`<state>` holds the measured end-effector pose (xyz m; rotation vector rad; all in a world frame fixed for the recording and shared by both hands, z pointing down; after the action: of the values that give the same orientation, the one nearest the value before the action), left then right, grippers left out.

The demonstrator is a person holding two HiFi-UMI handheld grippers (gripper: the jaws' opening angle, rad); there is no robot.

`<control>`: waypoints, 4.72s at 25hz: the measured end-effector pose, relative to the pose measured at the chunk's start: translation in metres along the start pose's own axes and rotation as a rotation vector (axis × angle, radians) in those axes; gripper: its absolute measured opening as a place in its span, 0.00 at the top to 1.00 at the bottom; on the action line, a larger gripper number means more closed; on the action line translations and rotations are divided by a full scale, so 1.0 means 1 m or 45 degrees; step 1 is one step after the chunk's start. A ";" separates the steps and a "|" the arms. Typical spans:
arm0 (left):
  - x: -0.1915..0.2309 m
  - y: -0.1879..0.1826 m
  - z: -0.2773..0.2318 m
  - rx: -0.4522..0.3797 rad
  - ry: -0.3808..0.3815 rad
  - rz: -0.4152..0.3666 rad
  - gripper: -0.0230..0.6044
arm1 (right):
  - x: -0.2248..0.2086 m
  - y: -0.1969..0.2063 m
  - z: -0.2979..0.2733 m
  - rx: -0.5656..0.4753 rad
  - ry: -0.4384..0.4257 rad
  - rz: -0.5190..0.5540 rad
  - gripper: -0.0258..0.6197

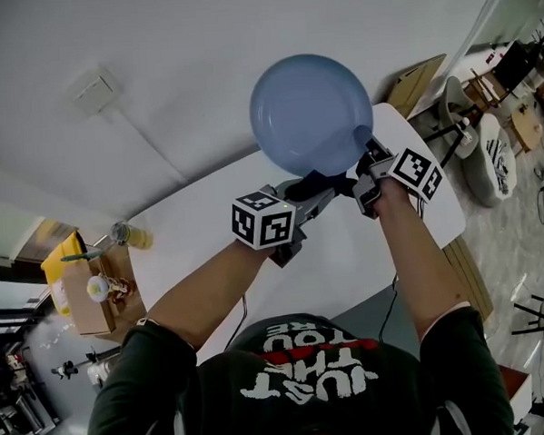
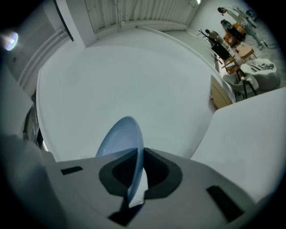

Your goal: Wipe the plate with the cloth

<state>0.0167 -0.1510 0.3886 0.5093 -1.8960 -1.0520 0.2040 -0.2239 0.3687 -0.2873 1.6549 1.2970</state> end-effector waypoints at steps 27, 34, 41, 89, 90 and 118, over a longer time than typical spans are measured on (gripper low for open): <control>0.090 -0.038 0.096 -0.052 -0.114 -0.019 0.86 | -0.001 0.016 0.062 0.490 -0.226 0.485 0.94; 0.088 -0.059 0.087 0.008 -0.021 -0.038 0.86 | 0.028 0.042 0.054 0.711 -0.297 0.815 0.93; 0.065 -0.066 0.051 0.238 0.104 -0.213 0.86 | 0.043 0.070 0.041 0.893 -0.288 1.025 0.93; -0.020 -0.120 0.080 -0.296 0.421 -0.094 0.86 | -0.010 0.054 0.072 -0.152 -1.197 -0.403 0.93; -0.026 -0.124 0.074 -0.299 0.429 -0.105 0.86 | -0.009 0.056 0.071 -0.145 -1.208 -0.413 0.93; -0.074 -0.056 0.042 0.037 0.720 0.097 0.86 | -0.001 0.013 0.057 -0.447 -1.126 -0.305 0.93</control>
<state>0.0168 -0.1115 0.2943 0.6657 -1.4166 -0.7313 0.2265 -0.1710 0.3804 -0.0835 0.6307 1.2605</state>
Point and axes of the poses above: the fingertips, and each gripper's own axes: z backward along the fingers, x to its left, y out of its underside, the point moved 7 cm from there along z, backward along the fingers, and after that the axes turned 12 degrees about -y, right-handed, at the moved point
